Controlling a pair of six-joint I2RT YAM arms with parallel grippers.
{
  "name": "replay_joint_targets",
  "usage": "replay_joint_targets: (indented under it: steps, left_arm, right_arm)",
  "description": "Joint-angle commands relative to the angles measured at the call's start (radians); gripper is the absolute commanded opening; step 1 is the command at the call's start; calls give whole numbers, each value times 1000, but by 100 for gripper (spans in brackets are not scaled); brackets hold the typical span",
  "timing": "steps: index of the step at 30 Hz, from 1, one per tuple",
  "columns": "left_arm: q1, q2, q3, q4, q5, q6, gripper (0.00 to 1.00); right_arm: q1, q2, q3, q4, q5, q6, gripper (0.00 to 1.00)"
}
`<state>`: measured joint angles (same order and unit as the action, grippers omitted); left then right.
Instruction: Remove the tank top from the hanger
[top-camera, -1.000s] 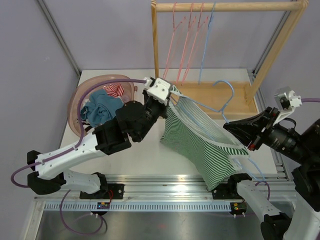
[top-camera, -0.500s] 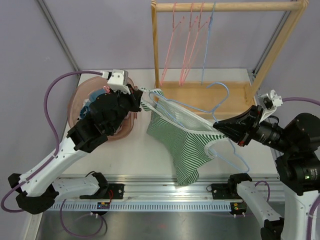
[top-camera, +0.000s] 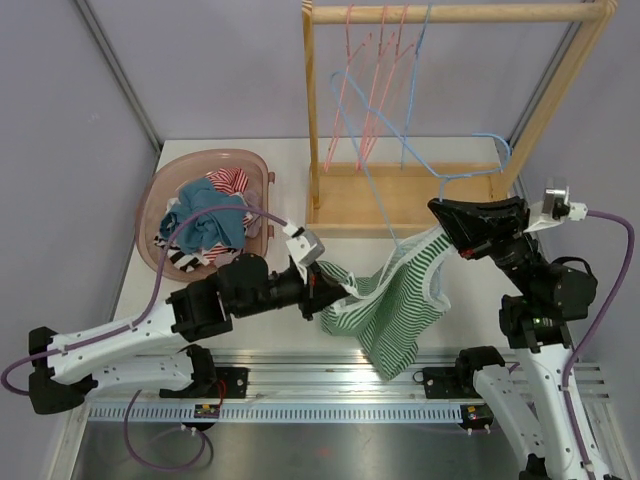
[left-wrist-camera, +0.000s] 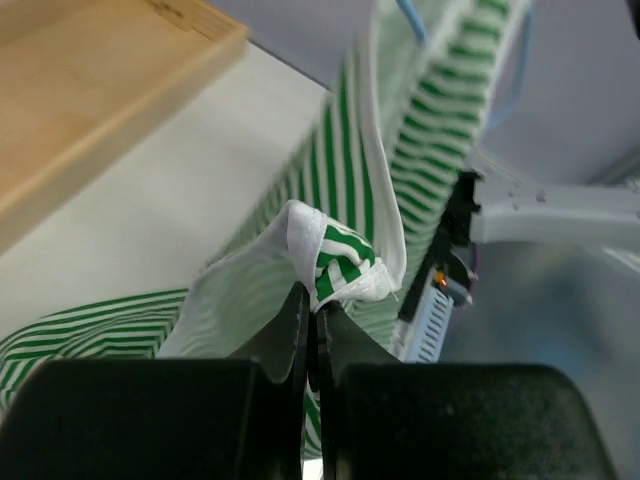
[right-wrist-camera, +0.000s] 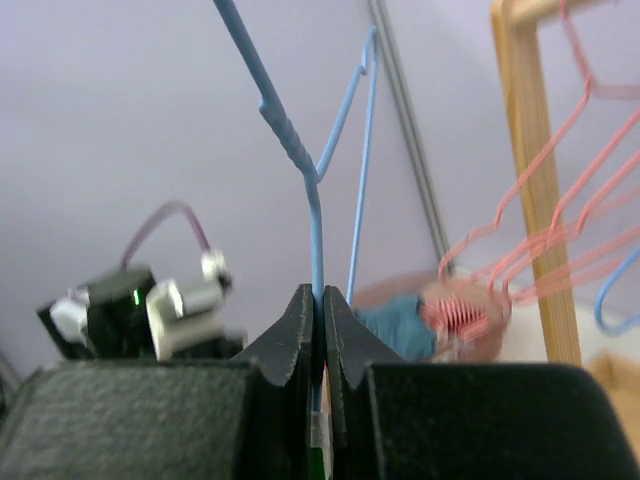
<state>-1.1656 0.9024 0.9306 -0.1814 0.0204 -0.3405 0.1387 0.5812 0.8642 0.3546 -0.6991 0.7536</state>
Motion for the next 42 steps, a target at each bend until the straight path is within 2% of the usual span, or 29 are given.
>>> replay_joint_targets:
  steps: [1, 3, 8, 10, 12, 18, 19, 22, 26, 29, 30, 34, 35, 36, 37, 38, 39, 40, 41, 42]
  left_arm:
    - [-40, -14, -77, 163, 134, 14, 0]
    - [-49, -10, -128, 177, 112, -1, 0]
    - [-51, 23, -168, 125, -75, -37, 0]
    - [-51, 36, -174, 80, -169, -66, 0]
    - [-51, 59, -176, 51, -213, -81, 0]
    - [-51, 147, -206, -49, -402, -138, 0]
    - [-51, 153, -219, -62, -436, -152, 0]
    - [-51, 173, -284, -43, -441, -190, 0]
    - [-51, 158, -331, -3, -424, -229, 0]
    - [-51, 138, -303, -42, -465, -239, 0]
    - [-51, 135, -291, -68, -493, -252, 0]
    - [-49, 115, -236, -211, -643, -307, 0]
    - [-49, 106, -228, -228, -652, -314, 11]
    - [-49, 102, -211, -240, -660, -321, 16]
    - [-49, 99, -204, -260, -665, -322, 25]
    - [-49, 92, -194, -271, -663, -324, 57]
    - [-48, 90, -173, -288, -663, -330, 76]
    - [-48, 89, -164, -317, -665, -333, 85]
    - [-48, 84, -151, -332, -665, -334, 99]
    - [-48, 79, -132, -367, -675, -338, 99]
  right_arm:
    - [7, -20, -129, 545, 252, 143, 0]
    - [7, -26, -192, 712, 378, 142, 0]
    - [7, -113, -321, 744, 558, -58, 0]
    - [7, -171, -314, 573, 575, -208, 0]
    - [7, -198, -306, 410, 587, -261, 0]
    - [7, -288, -357, 293, 693, -333, 0]
    - [7, -312, -358, 276, 764, -338, 0]
    - [7, -340, -375, 257, 861, -324, 0]
    - [7, -308, -324, 190, 802, -347, 0]
    - [7, -245, -194, -15, 747, -370, 0]
    - [7, -225, -103, -164, 742, -378, 0]
    - [7, -63, 122, -510, 724, -428, 0]
    - [7, -40, 154, -593, 724, -430, 0]
    - [7, -20, 204, -617, 731, -430, 0]
    - [7, 21, 226, -635, 745, -425, 0]
    - [7, 44, 248, -666, 748, -430, 0]
    - [7, 74, 310, -692, 757, -438, 0]
    - [7, 150, 350, -719, 762, -450, 0]
    - [7, 195, 396, -790, 768, -461, 0]
    - [7, 280, 491, -822, 779, -474, 0]
